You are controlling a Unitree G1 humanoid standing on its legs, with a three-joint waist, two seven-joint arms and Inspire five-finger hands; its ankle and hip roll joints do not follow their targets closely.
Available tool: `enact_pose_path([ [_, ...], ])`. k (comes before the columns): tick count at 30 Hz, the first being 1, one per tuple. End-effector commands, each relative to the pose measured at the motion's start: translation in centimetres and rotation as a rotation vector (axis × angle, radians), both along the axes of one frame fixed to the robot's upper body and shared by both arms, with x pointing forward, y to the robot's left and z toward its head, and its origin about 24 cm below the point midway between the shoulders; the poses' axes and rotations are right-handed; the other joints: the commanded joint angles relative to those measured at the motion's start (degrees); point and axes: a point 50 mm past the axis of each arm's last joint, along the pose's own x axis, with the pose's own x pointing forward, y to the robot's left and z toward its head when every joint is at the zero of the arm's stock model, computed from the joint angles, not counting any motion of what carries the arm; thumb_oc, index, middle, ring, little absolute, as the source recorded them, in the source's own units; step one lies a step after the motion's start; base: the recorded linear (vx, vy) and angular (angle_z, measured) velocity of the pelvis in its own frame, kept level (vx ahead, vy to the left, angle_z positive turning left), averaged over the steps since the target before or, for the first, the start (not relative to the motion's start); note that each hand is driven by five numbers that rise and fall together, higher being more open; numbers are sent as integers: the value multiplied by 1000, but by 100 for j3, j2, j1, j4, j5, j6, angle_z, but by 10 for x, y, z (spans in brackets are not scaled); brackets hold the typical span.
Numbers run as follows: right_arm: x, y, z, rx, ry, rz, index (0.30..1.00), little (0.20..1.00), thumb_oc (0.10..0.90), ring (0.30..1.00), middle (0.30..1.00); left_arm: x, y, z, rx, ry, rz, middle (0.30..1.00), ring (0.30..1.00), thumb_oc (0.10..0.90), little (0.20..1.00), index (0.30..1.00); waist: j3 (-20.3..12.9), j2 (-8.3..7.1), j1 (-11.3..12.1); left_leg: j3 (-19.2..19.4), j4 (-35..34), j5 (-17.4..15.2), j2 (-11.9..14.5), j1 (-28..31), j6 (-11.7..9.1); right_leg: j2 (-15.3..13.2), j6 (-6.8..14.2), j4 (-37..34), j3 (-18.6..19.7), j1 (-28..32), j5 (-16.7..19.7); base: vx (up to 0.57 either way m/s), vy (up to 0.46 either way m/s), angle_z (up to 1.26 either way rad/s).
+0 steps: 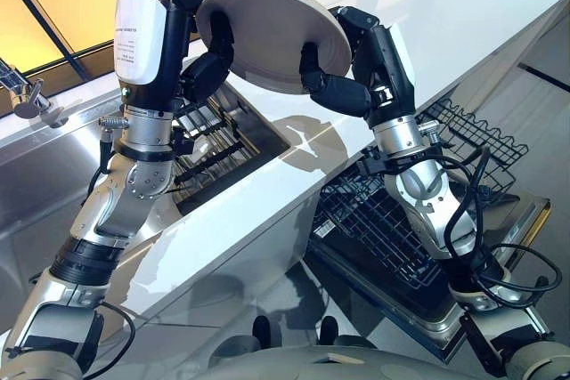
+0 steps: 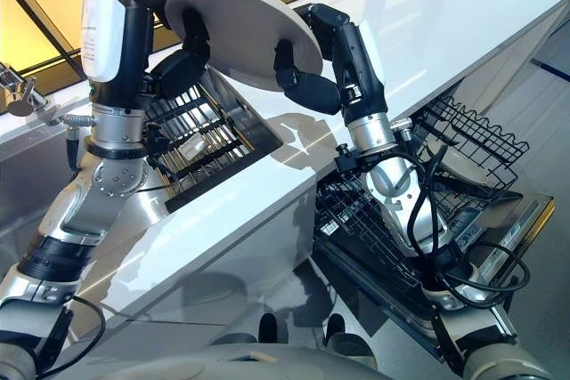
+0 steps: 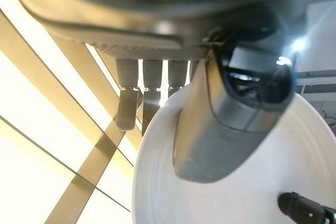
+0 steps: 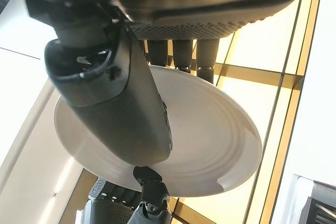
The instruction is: Pick up plates and place into dishwasher.
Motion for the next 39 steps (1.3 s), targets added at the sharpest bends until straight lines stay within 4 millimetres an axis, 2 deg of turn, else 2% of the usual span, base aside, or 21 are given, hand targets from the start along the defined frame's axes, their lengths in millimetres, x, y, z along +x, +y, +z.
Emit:
enact_pose_path([
  [1,-16,14,52,103,-247,128,300,200,100,300,300,-22,-32,52,4,-295,-213,300,300,100,200,300,-570,37,28,117,10,-669,-173,149,-5,356,33,375,-119,184,-771,0,0,0],
  [3,-15,14,51,106,-243,123,300,200,100,300,300,-23,-34,52,3,-276,-231,326,326,130,230,326,-574,38,25,118,10,-671,-172,148,-5,359,32,368,-117,186,-772,0,0,0],
  [4,-15,13,51,105,-243,114,300,200,100,300,300,-22,-35,51,-18,-224,-264,486,486,317,417,486,-571,39,23,118,10,-671,-171,146,-6,361,33,359,-114,188,-769,0,0,0],
  [5,-16,11,50,106,-247,103,300,200,100,300,300,-20,-36,49,-49,-162,-301,900,900,800,900,900,-564,42,20,119,10,-668,-172,145,-5,364,35,357,-106,188,-766,0,0,0],
  [6,-15,8,50,108,-258,80,300,200,100,300,300,-15,-36,44,-134,-27,-392,900,900,800,900,900,-552,44,13,115,10,-668,-168,152,0,371,37,357,-98,191,-767,0,0,0],
  [9,-16,-2,51,92,-306,-4,300,200,100,300,300,-10,-36,30,-246,149,-528,900,900,800,900,900,-524,51,8,114,10,-668,-158,167,6,384,44,369,-75,190,-765,-6,-4,2],
  [11,-16,-12,52,89,-337,-80,300,200,100,300,300,-10,-35,25,-287,206,-576,900,900,800,900,900,-511,56,-7,116,10,-679,-155,184,16,392,47,376,-58,193,-767,-3,-2,2],
  [17,-17,-60,51,149,-373,-315,300,200,100,300,300,-14,-19,20,-364,290,-649,900,900,800,900,900,-497,70,-71,159,10,-693,-142,205,30,400,64,398,-11,176,-764,-3,0,-3],
  [18,-18,-74,47,168,-369,-367,300,200,100,300,300,-17,-14,17,-373,293,-647,900,900,800,900,900,-491,73,-84,164,10,-701,-144,214,39,402,62,396,6,176,-764,3,6,-3],
  [21,-20,-95,39,198,-355,-465,300,200,100,300,300,-20,-3,14,-390,290,-621,900,900,800,900,900,-485,79,-103,180,10,-714,-143,230,48,404,67,369,27,186,-745,4,7,-4],
  [22,-21,-96,39,199,-354,-468,300,200,100,300,300,-20,-2,14,-390,290,-620,900,900,800,900,900,-488,80,-102,181,10,-715,-143,231,49,404,68,365,29,188,-743,0,0,0],
  [25,-26,-120,29,256,-333,-575,300,200,100,300,300,-23,13,8,-427,286,-554,900,900,800,900,900,-483,79,-122,205,10,-722,-142,231,46,409,80,306,48,201,-709,0,0,0],
  [30,-35,-145,16,336,-309,-693,300,200,100,300,300,-24,34,-5,-517,308,-468,900,900,800,900,900,-482,78,-139,242,10,-719,-138,214,50,409,90,251,57,198,-672,-1,1,-1],
  [33,-41,-159,8,354,-321,-824,300,200,100,300,300,-24,48,-17,-575,329,-390,900,900,800,900,900,-477,83,-149,268,10,-715,-136,210,55,405,94,233,66,192,-656,0,9,-3],
  [36,-45,-171,1,322,-329,-959,300,200,100,300,300,-23,59,-28,-614,357,-332,900,900,800,900,900,-473,84,-157,289,10,-721,-134,213,56,402,97,228,69,188,-653,0,0,0],
  [39,-49,-187,-8,204,-313,-1145,300,200,100,300,300,-23,70,-43,-653,416,-273,900,900,800,900,900,-465,91,-165,303,10,-726,-134,214,68,397,102,237,74,177,-656,0,0,0],
])
